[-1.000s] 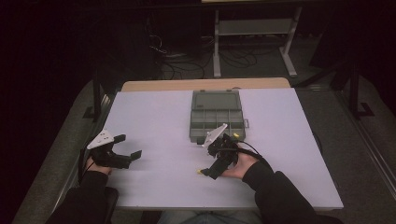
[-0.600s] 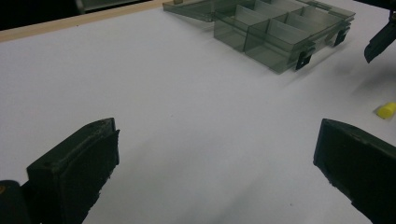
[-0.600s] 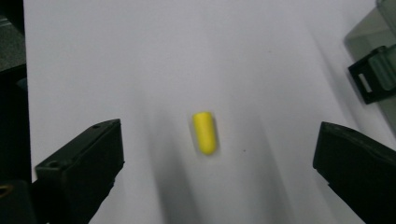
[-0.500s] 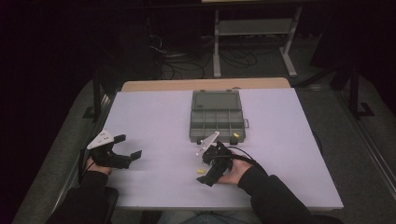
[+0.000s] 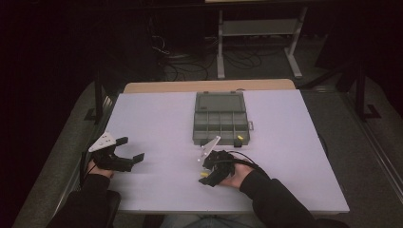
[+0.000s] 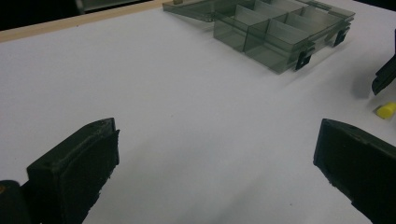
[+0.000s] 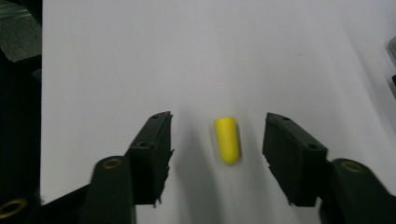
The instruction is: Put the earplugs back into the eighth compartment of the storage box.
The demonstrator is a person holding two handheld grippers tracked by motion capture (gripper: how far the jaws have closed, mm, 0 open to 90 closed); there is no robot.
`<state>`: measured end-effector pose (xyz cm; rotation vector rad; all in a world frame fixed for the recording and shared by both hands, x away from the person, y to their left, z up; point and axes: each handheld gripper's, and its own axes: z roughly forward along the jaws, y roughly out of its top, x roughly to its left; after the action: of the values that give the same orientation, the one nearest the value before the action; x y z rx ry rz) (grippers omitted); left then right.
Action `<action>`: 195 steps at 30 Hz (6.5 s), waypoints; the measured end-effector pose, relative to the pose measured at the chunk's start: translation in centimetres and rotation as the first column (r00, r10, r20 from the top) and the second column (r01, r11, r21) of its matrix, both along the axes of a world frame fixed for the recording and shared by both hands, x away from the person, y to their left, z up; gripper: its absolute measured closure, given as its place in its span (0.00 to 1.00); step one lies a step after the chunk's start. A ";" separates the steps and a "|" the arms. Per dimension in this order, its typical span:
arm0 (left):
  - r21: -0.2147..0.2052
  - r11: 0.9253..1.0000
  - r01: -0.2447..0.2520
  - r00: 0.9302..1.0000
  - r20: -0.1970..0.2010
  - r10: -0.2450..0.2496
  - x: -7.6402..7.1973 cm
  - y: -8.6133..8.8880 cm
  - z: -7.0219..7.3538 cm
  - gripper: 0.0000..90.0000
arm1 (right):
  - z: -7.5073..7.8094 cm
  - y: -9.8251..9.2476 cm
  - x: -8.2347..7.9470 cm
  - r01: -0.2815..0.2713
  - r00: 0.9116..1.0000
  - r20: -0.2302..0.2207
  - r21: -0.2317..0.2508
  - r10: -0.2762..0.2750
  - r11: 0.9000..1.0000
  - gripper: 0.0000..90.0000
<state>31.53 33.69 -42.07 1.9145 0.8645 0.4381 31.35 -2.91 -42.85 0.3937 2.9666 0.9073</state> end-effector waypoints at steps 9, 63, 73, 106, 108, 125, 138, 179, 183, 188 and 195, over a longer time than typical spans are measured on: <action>0.000 1.000 0.000 1.000 0.000 0.000 0.0 0.0 0.0 0.00 | -0.2 0.0 0.3 0.009 1.000 -0.010 0.004 -0.009 1.000 0.65; 0.000 1.000 0.003 1.000 -0.005 -0.003 0.0 0.0 0.0 0.00 | 3.9 -3.6 1.4 0.083 0.996 0.038 0.077 -0.086 0.994 0.89; 0.001 1.000 0.003 1.000 -0.006 -0.003 0.0 -0.1 0.0 0.00 | 6.1 -5.2 2.4 0.127 0.988 0.080 0.089 -0.135 0.988 0.89; 0.001 1.000 0.003 1.000 -0.007 -0.003 0.0 0.0 -0.1 0.00 | 6.9 -10.2 8.4 0.341 0.938 0.058 0.029 -0.342 0.940 0.89; 0.001 1.000 0.003 1.000 -0.006 -0.003 0.0 0.0 0.0 0.00 | 6.7 -10.4 8.9 0.356 0.933 0.047 0.023 -0.356 0.934 0.89; -0.002 1.000 0.005 1.000 -0.009 -0.005 0.0 0.0 -0.1 0.00 | 4.5 -11.4 11.4 0.440 0.898 -0.010 -0.011 -0.440 0.898 0.79; 0.000 1.000 0.006 1.000 -0.009 -0.006 0.0 0.0 -0.1 0.00 | 5.0 -13.8 10.0 0.499 0.864 0.017 0.098 -0.503 0.861 0.35; -0.004 1.000 0.009 1.000 -0.011 -0.009 0.0 -0.1 0.0 0.00 | 2.5 -18.1 1.8 0.557 0.806 0.027 0.303 -0.591 0.773 0.00; -0.005 1.000 0.010 1.000 -0.013 -0.010 0.0 -0.1 0.0 0.00 | 2.2 -18.8 1.1 0.564 0.796 0.023 0.335 -0.605 0.754 0.00; -0.006 1.000 0.012 1.000 -0.015 -0.012 0.0 -0.1 0.0 0.00 | 1.8 -19.7 0.2 0.568 0.781 0.028 0.384 -0.624 0.728 0.00; -0.007 1.000 0.011 1.000 -0.016 -0.011 0.0 -0.1 0.0 0.00 | 1.6 -20.8 -1.1 0.563 0.763 0.042 0.447 -0.645 0.695 0.00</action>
<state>31.54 33.57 -42.10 1.9178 0.8646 0.4130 30.27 -23.68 -41.27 1.1404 2.1754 1.3463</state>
